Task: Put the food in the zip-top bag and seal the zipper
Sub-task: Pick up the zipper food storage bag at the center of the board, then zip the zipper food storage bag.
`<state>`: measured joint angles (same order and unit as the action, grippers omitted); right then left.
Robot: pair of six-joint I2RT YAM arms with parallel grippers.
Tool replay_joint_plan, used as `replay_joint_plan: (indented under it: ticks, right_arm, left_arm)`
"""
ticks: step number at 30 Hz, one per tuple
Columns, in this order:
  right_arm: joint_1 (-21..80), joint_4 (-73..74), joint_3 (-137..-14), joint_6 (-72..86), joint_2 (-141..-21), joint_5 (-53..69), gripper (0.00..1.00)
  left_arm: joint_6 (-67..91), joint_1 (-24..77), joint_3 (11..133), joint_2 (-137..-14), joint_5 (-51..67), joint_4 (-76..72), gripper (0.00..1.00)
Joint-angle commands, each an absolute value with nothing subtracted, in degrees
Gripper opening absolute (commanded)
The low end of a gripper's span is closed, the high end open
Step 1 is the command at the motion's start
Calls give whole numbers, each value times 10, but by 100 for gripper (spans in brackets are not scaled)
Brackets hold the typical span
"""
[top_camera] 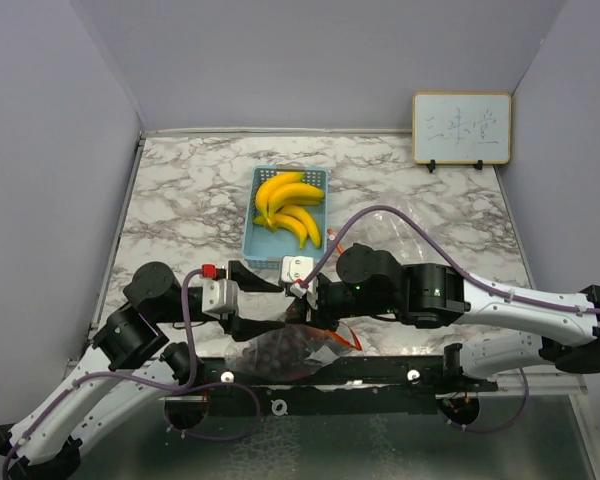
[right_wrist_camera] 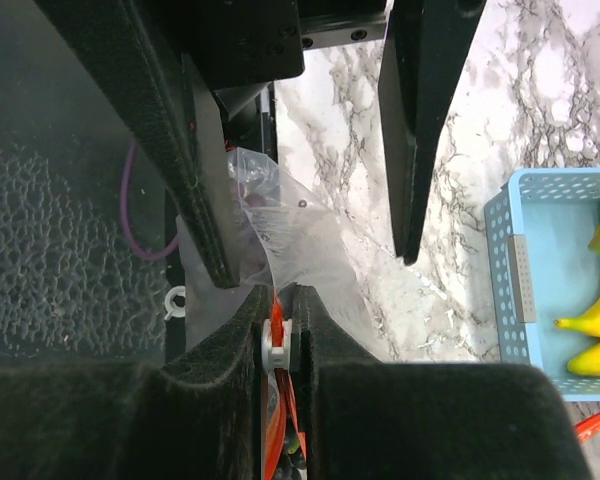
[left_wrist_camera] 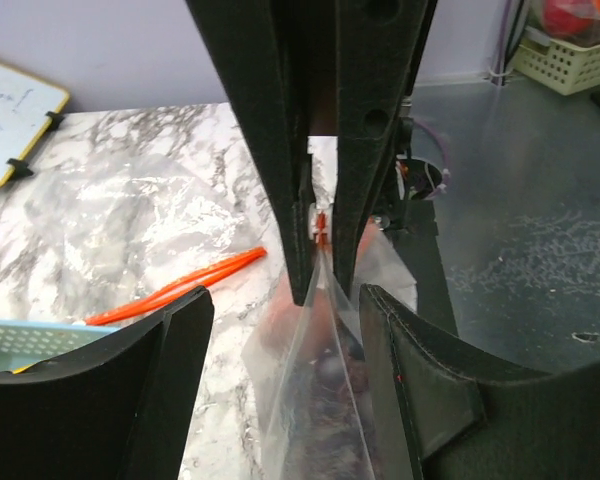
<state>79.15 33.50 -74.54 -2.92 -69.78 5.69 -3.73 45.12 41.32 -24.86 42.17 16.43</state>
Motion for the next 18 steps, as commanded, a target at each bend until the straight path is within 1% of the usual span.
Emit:
replay_joint_plan:
  ticks: [1,5,13,16,17,18]
  right_arm:
    - [792,302,-778,-46,-690,50,6]
    - [792,301,-784,-46,-690,47,6]
    - [792,305,-802,-48,-700,44,6]
    - [792,303,-804,-45,-706,44,6]
    - [792,303,-804,-44,-708,41,6]
    - [792,302,-804,-43,-710,38,6]
  left_arm:
    - [-15,452,403,-267,487,141,63]
    - [-1,452,398,-282,479,144,69]
    - [26,452,380,-305,487,105,70]
    - [39,452,372,-316,477,78,68]
    - [42,452,371,-320,474,71,66]
    - [46,453,371,-323,472,61,59]
